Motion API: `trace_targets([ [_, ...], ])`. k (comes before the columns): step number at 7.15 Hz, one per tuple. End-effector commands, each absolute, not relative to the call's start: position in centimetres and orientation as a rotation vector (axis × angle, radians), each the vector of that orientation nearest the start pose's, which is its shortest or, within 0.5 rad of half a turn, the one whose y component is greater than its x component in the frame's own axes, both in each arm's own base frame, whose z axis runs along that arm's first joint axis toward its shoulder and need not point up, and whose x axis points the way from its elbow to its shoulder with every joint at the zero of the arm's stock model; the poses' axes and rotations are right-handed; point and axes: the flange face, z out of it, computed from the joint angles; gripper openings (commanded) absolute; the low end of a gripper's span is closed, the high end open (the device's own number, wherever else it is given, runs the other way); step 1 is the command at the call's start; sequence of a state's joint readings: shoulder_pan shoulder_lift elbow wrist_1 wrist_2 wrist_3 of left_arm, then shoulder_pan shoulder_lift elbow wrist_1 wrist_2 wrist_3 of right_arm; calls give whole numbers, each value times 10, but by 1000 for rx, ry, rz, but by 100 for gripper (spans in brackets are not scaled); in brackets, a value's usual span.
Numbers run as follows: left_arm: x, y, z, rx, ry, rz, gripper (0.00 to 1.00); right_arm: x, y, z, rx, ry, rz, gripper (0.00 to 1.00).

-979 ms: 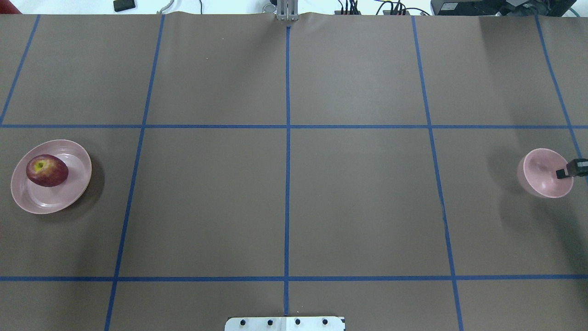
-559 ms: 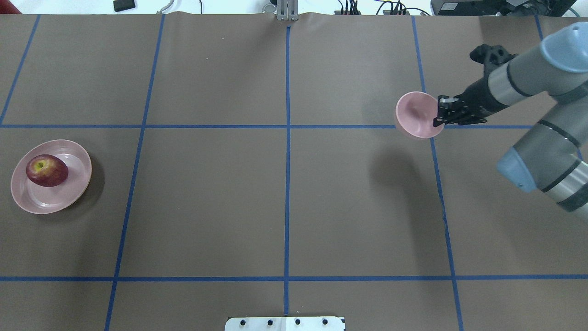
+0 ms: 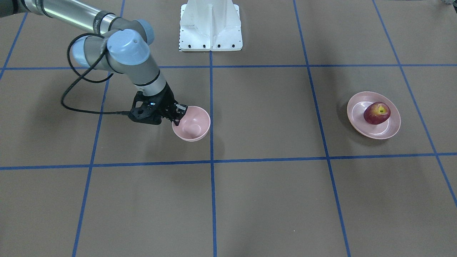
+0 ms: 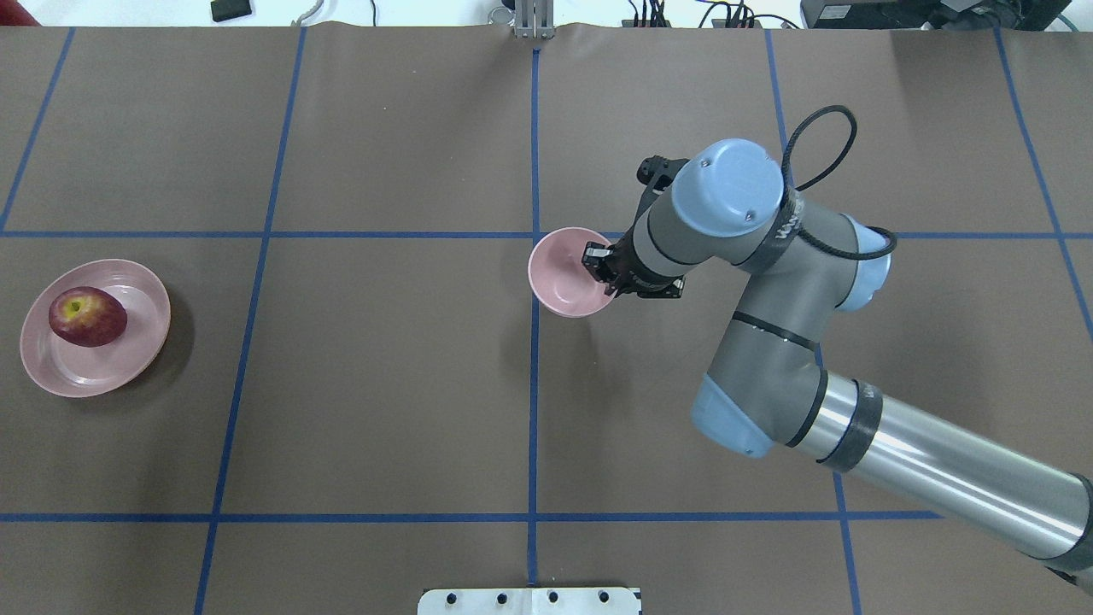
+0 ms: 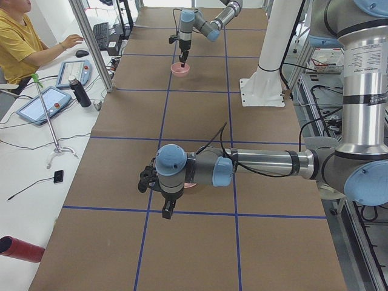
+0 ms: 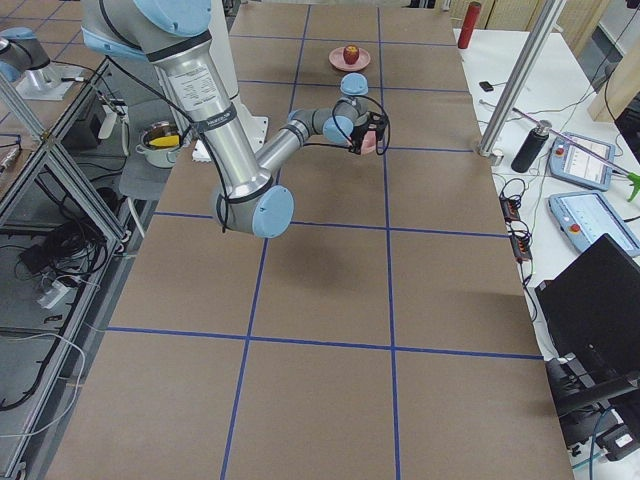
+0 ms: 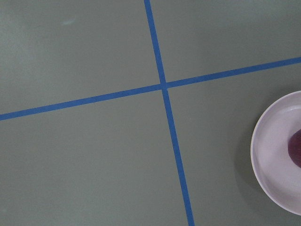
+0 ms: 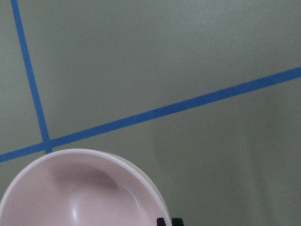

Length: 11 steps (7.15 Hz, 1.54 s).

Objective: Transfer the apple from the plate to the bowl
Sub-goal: 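Slide the pink bowl with the right gripper to the table center, then open the right gripper and withdraw it away from the bowl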

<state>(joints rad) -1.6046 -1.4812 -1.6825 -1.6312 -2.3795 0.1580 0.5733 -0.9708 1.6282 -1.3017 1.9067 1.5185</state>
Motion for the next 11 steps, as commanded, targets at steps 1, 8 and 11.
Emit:
trace_targets([
  [1, -77, -457, 638, 154, 799, 150, 98, -557, -424, 236, 4, -972, 308, 0],
  [8, -77, -457, 637, 156, 799, 151, 98, -568, -421, 236, 24, -979, 295, 100],
  [11, -77, -465, 627, 177, 795, 156, 98, -503, -476, 225, 50, -994, 308, 100],
])
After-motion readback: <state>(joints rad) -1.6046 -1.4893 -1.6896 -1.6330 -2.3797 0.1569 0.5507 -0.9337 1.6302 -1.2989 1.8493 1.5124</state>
